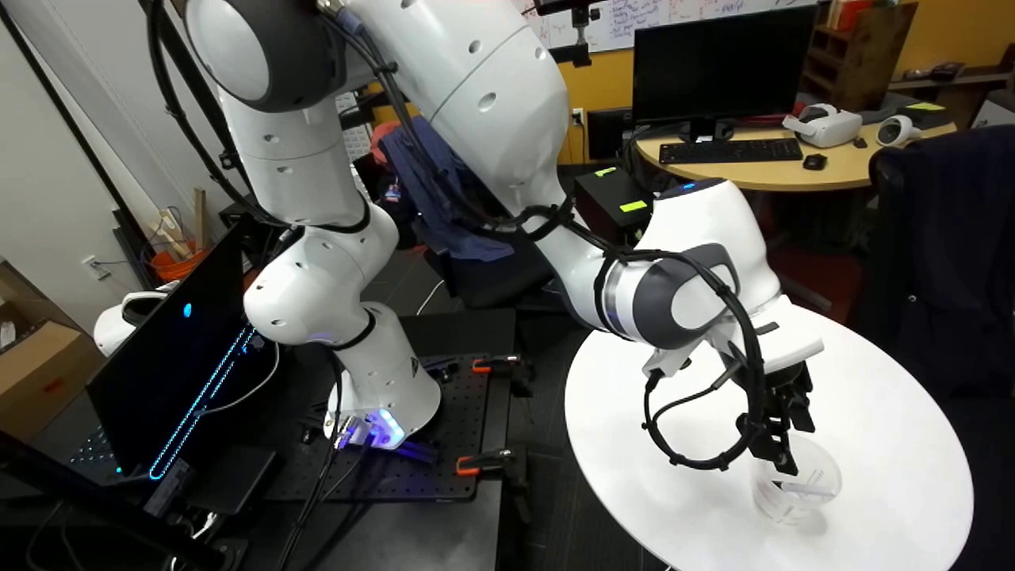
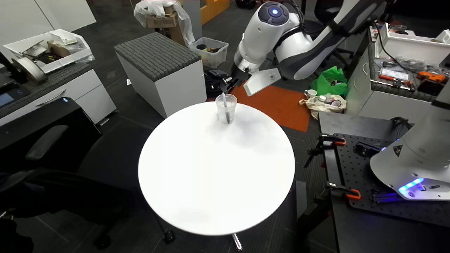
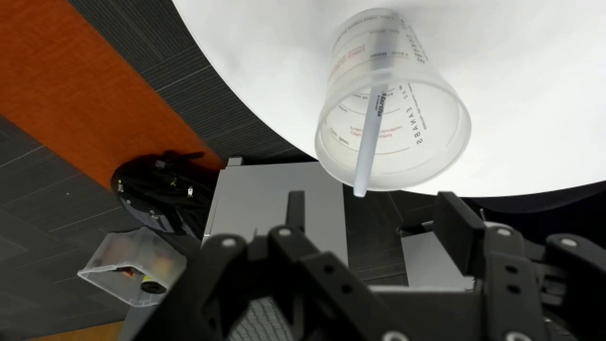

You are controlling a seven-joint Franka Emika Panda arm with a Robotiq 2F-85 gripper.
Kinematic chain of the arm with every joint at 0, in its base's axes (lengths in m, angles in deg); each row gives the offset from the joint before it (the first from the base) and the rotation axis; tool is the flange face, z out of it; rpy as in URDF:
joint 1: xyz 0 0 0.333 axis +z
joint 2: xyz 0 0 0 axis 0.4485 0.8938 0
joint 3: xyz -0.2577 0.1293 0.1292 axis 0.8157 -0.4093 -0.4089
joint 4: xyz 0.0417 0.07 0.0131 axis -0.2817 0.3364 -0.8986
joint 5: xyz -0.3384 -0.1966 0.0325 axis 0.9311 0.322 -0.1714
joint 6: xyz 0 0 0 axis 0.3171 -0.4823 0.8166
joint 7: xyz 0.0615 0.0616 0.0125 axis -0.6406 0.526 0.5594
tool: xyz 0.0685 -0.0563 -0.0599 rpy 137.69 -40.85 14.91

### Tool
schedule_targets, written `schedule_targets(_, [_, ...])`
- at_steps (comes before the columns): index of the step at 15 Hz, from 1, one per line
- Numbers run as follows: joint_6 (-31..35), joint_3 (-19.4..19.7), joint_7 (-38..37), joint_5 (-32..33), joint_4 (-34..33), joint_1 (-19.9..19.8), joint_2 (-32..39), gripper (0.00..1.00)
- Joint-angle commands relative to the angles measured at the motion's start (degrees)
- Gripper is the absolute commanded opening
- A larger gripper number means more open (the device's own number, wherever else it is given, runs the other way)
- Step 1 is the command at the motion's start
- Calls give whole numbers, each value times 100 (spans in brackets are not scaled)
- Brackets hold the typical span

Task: Put the marker on the table

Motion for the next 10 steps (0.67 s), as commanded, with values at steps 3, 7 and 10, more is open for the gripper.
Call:
schedule_targets(3, [-272, -22, -31, -98, -391, 53, 322, 72])
schedule_targets(7, [-344, -81, 52, -203, -478, 40, 471, 66])
schedule_targets(10, [-415, -144, 109, -338, -512, 27, 544, 64])
